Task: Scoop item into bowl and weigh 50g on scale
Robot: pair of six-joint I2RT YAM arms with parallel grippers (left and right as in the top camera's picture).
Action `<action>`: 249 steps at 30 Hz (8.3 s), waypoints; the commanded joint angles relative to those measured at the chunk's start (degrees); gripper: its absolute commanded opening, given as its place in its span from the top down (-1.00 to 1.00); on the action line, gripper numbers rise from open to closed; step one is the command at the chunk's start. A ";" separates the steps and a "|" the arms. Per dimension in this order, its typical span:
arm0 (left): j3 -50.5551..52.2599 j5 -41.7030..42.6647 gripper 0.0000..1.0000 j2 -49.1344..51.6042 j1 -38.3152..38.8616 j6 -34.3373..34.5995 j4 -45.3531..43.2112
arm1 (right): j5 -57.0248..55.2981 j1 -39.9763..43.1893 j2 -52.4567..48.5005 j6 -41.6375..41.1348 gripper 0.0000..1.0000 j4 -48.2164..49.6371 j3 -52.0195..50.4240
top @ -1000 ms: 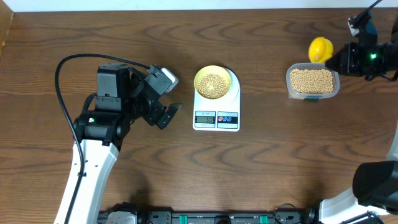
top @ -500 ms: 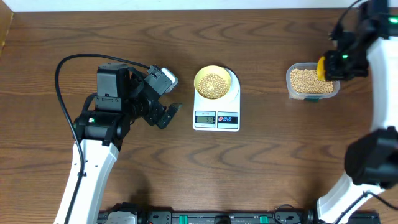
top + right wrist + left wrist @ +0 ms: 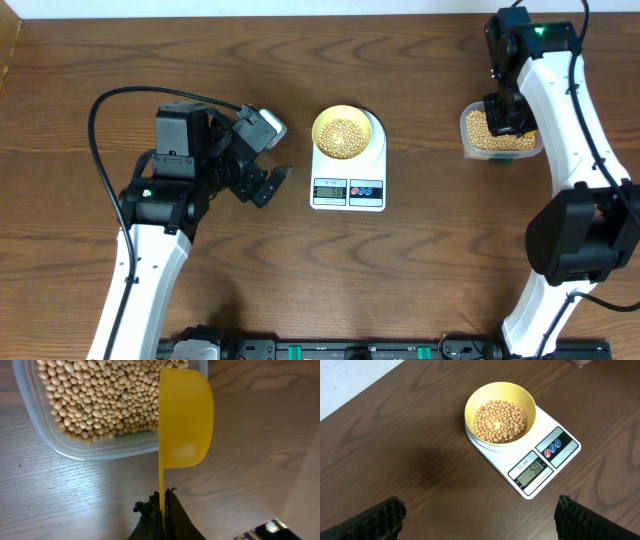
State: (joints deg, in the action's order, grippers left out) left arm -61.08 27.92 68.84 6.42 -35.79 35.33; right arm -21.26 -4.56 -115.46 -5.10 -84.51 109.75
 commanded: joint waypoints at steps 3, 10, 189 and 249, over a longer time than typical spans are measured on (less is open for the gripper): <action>0.66 -0.39 -0.94 -0.26 -0.28 0.70 -0.17 | 13.03 2.21 0.07 -6.58 0.98 0.74 -0.04; 0.66 -0.39 -0.94 -0.26 -0.28 0.70 -0.17 | 33.90 8.15 0.04 -11.85 0.98 8.07 -0.07; 0.66 -0.39 -0.94 -0.26 -0.28 0.70 -0.17 | 31.91 6.95 15.21 3.50 -0.98 20.55 -5.31; 0.66 -0.39 -0.94 -0.26 -0.28 0.70 -0.17 | 26.38 2.93 109.50 16.96 -0.98 94.29 -109.44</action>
State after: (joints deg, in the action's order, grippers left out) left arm -61.04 27.90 68.84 6.42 -35.79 35.33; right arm 5.13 -0.99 -8.19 11.29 10.87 1.32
